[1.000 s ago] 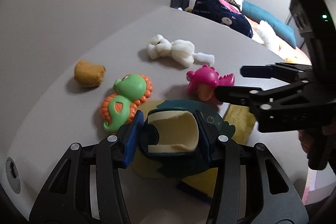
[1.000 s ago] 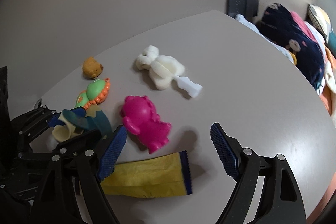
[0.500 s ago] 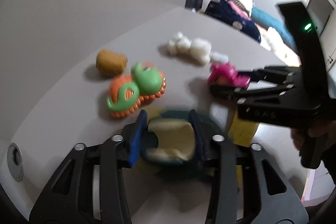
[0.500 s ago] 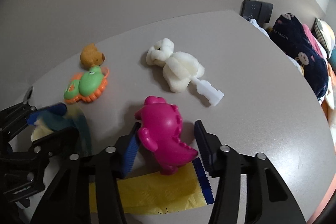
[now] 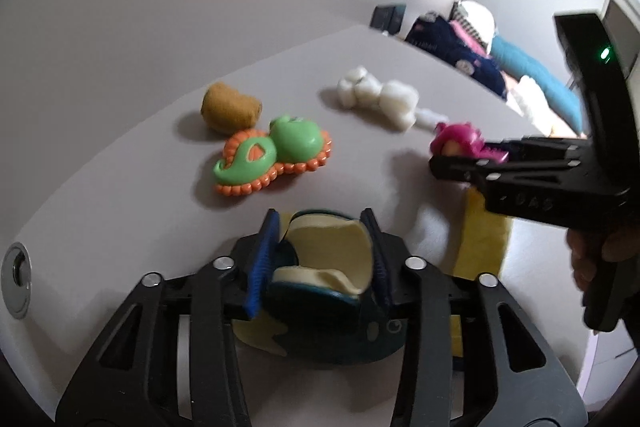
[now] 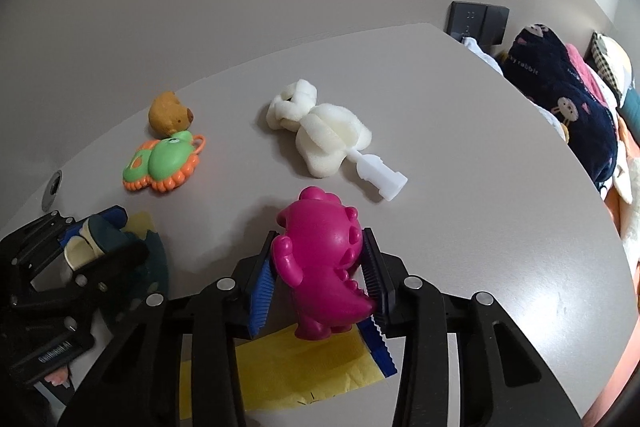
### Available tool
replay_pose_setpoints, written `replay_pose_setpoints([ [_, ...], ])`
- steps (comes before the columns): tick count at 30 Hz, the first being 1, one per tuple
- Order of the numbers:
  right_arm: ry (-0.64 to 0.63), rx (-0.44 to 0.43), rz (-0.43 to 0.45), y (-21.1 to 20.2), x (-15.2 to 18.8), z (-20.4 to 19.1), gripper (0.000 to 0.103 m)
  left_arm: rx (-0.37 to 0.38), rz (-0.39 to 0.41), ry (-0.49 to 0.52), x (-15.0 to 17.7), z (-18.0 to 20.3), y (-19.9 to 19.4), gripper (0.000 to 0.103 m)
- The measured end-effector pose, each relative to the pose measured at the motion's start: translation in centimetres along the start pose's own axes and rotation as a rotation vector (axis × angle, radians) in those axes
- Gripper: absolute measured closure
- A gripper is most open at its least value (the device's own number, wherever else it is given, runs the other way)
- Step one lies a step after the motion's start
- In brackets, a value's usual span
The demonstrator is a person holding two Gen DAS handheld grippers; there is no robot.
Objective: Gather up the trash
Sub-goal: 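Carry the teal toy and pink dinosaur over the black bin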
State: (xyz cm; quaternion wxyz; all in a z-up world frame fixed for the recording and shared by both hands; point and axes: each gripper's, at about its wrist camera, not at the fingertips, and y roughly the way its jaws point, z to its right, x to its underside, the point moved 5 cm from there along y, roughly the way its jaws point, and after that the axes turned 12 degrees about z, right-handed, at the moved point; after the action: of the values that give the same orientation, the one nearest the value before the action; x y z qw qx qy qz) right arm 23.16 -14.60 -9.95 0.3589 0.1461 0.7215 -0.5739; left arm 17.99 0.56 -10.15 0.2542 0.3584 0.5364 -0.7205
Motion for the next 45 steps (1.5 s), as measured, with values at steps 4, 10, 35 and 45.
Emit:
replay_pose_setpoints([
  [4,0.004,-0.005,0.019,-0.8,-0.4,0.2,0.061,0.002,-0.006,0.031,-0.6,0.5,-0.5,0.064],
  [10,0.014,0.003,0.054,-2.6,-1.0,0.8,0.061,0.003,0.005,0.048,-1.5,1.6,-1.4,0.064],
  [35,0.122,0.103,0.148,-14.2,3.6,6.9,0.061,0.134,0.039,0.195,-2.5,13.0,-4.0,0.064],
  [45,0.174,0.165,0.163,-18.3,7.0,9.8,0.061,0.222,0.025,0.265,-1.6,18.5,-4.3,0.064],
])
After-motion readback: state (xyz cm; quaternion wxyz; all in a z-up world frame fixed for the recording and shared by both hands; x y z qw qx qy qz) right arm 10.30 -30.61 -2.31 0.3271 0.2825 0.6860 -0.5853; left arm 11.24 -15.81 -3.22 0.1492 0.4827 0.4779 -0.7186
